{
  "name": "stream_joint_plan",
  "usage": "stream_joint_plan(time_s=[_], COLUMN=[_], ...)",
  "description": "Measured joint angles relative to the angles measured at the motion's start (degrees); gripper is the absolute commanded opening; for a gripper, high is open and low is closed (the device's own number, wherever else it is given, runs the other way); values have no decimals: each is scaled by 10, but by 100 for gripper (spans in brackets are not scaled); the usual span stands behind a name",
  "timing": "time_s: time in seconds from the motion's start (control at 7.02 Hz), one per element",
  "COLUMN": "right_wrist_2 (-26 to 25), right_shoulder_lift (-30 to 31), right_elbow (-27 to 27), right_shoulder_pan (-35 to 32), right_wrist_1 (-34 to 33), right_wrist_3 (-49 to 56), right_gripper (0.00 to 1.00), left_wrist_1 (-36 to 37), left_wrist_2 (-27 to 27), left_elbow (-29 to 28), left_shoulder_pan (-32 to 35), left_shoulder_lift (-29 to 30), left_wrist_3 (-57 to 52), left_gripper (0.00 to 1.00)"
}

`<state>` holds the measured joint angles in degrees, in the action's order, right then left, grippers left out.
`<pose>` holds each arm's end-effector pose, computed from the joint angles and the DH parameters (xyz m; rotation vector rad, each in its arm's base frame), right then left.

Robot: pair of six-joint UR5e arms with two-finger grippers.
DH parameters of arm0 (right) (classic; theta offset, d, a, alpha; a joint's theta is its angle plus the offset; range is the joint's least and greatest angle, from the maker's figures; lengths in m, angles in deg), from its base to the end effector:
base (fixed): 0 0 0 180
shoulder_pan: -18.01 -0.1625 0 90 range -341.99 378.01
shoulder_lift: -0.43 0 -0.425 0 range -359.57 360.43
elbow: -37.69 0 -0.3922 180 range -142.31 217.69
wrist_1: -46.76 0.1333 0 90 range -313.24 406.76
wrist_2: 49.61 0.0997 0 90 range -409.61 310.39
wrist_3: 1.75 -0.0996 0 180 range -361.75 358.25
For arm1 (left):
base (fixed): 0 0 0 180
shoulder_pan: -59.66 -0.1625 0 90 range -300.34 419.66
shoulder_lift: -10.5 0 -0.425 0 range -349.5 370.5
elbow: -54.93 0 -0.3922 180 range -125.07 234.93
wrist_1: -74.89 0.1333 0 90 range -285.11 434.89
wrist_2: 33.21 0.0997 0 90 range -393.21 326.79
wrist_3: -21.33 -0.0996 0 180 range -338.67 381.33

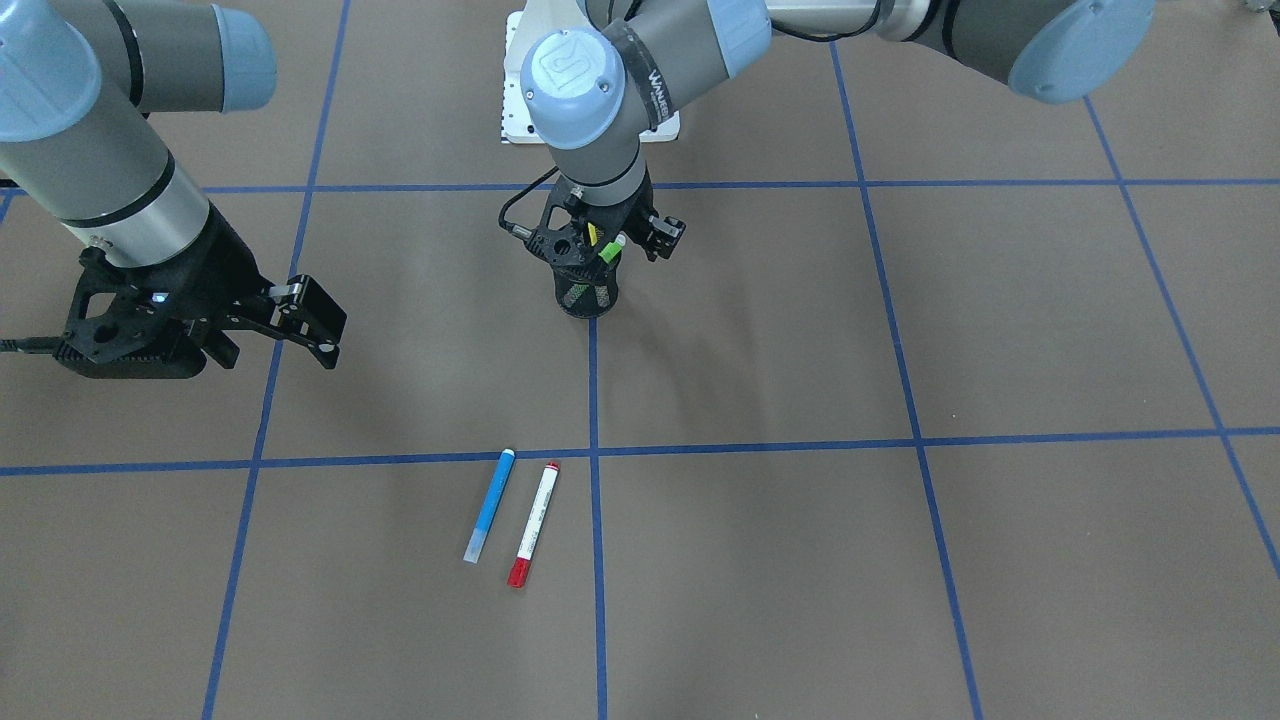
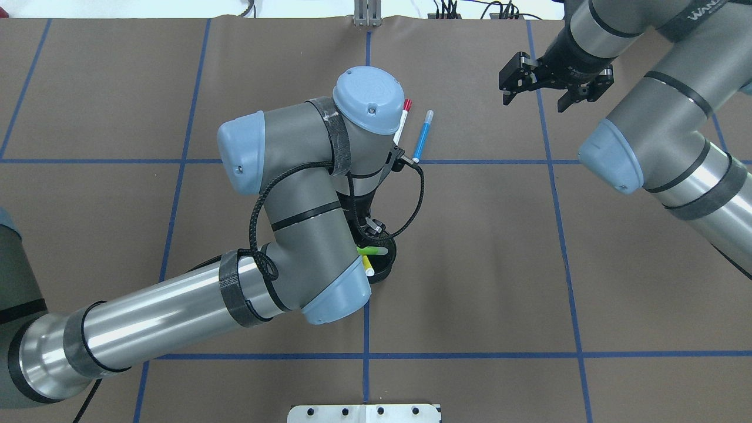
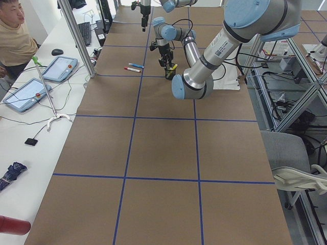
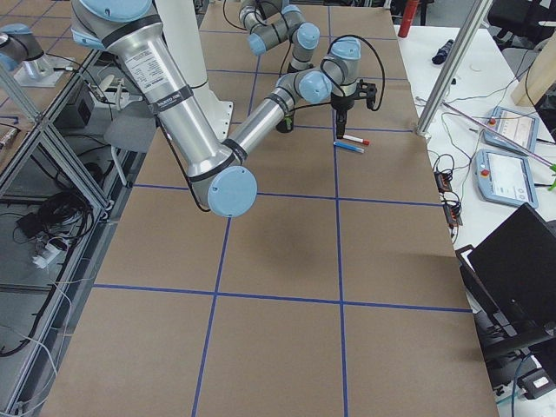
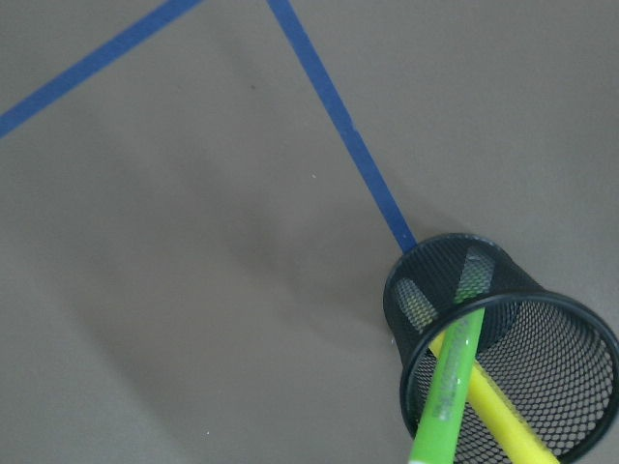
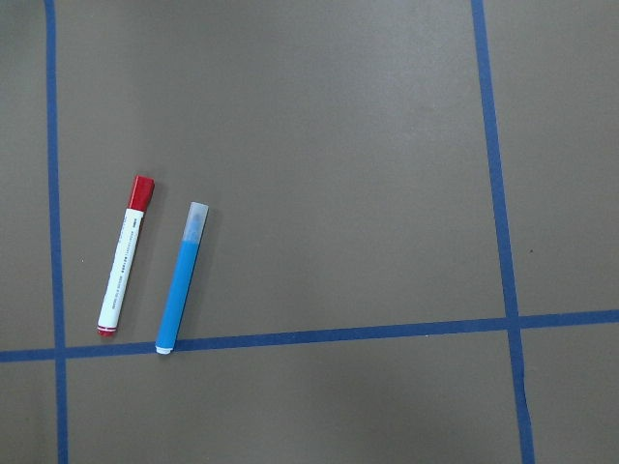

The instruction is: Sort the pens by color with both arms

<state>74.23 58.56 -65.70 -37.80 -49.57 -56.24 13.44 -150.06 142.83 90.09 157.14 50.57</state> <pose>-0.2896 -0.5649 0.2466 0.0748 -0.8657 0.1312 0.5684 -0.4363 0.1129 -0.0042 0.6509 0.6171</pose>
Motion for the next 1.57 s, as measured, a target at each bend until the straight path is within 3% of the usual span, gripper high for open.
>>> stream_joint_plan(time_s=[0.14,0.43,1.57], right_wrist_2=[0,0,-1], right_shoulder_lift=[0,1,1], right_elbow=[0,1,5], right_shoulder_pan=[0,1,1], right_wrist_1=[0,0,2], right_wrist_3=[0,-1,-1], right_gripper=[99,99,99], left_wrist_1=[0,0,-5], left_wrist_2=[0,1,22], left_elbow=[0,0,-11], left_shoulder_pan=[-2,-8,-36], left_shoulder_lift=[2,6,8], left_wrist_3=[1,2,5], left_gripper=[30,48,47])
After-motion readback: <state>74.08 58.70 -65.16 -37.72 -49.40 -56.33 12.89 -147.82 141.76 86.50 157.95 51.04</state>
